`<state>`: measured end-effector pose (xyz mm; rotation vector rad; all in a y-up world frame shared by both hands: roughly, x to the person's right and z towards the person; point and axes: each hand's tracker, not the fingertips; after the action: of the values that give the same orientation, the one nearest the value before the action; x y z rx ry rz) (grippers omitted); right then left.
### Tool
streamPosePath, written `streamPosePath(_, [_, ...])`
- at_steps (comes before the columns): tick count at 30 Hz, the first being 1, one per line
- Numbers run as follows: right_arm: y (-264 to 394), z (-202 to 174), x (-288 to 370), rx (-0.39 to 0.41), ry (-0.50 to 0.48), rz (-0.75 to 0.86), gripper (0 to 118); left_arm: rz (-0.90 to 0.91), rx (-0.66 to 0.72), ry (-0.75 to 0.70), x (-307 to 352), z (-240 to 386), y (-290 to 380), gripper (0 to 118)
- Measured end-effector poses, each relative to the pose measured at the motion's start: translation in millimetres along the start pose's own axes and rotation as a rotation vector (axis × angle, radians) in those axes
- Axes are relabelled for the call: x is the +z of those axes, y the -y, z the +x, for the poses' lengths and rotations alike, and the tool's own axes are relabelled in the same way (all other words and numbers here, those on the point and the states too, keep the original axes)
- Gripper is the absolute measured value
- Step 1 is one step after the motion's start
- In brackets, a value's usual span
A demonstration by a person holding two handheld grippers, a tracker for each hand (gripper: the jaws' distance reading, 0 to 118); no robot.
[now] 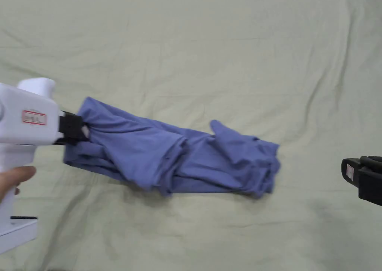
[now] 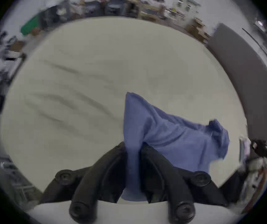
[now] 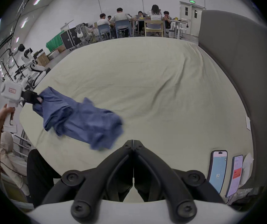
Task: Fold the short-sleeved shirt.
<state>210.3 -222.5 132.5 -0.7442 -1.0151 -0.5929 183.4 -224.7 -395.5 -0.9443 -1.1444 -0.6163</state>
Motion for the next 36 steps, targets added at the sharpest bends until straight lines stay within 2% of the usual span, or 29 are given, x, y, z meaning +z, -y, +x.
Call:
streamPosePath(2, [-0.4, 0.6, -2.6, -0.005, -0.014, 0.003, 2, 0.038, -0.006, -0.027, 20.4, 0.4, 0.7, 13])
streamPosePath(5, [-1.0, 2.6, -6.1, -0.014, -0.025, 0.002, 2, 0.006, -0.040, 0.024, 25.4, 30.2, 7.1, 13])
streamPosePath(10, [0.4, 6.8, -0.2, -0.032, -0.036, 0.014, 2, -0.034, -0.115, 0.235, 0.2, 123.7, 12.3, 13])
streamPosePath(13, [1.8, 13.5, 4.4, -0.042, -0.028, 0.019, 2, -0.084, -0.237, 0.282, -24.5, 192.8, 21.6, 13])
streamPosePath(16, [4.5, 23.9, 5.4, -0.069, -0.016, 0.023, 2, -0.189, -0.284, 0.359, -53.5, 241.8, 36.8, 13])
streamPosePath(17, [6.0, 27.4, 5.0, -0.080, -0.008, 0.023, 2, -0.237, -0.268, 0.413, -66.7, 251.3, 40.7, 19])
streamPosePath(19, [9.2, 34.2, 2.6, -0.093, -0.001, 0.018, 2, -0.287, -0.202, 0.429, -86.1, 261.7, 47.1, 63])
streamPosePath(20, [10.2, 36.5, 1.4, -0.098, 0.001, 0.013, 2, -0.309, -0.147, 0.485, -94.5, 259.1, 46.5, 80])
streamPosePath(21, [10.7, 38.0, 0.8, -0.102, 0.002, 0.009, 2, -0.325, -0.082, 0.602, -93.8, 254.6, 44.5, 83])
streamPosePath(23, [10.0, 36.9, 0.8, -0.102, 0.001, 0.008, 2, -0.307, -0.070, 0.634, -75.7, 243.1, 35.3, 83])
streamPosePath(26, [2.0, 27.1, -2.3, -0.080, -0.026, 0.014, 2, -0.125, -0.167, 0.530, -16.4, 206.7, 22.1, 83])
streamPosePath(28, [-5.4, 14.7, -6.0, -0.053, -0.046, 0.027, 2, -0.012, -0.172, 0.428, 15.9, 179.6, 15.9, 83])
streamPosePath(29, [-9.4, 8.3, -8.6, -0.046, -0.065, 0.033, 2, 0.059, -0.169, 0.367, 22.9, 168.3, 17.1, 78])
streamPosePath(30, [-12.5, 2.2, -10.7, -0.041, -0.086, 0.040, 2, 0.102, -0.199, 0.345, 22.8, 161.5, 16.7, 51])
streamPosePath(31, [-14.8, -4.4, -11.4, -0.039, -0.103, 0.047, 2, 0.070, -0.188, 0.330, 15.2, 160.7, 15.1, 9])
streamPosePath(32, [-16.2, -9.5, -12.4, -0.035, -0.120, 0.047, 2, 0.028, -0.143, 0.320, 1.4, 165.1, 16.2, 0])
streamPosePath(33, [-16.5, -13.4, -13.1, -0.031, -0.126, 0.044, 2, 0.021, -0.137, 0.349, -8.3, 169.2, 21.9, 0])
streamPosePath(36, [-12.1, -16.2, -13.6, -0.025, -0.118, 0.027, 2, -0.104, -0.273, 0.411, -45.6, 222.9, 43.9, 0])
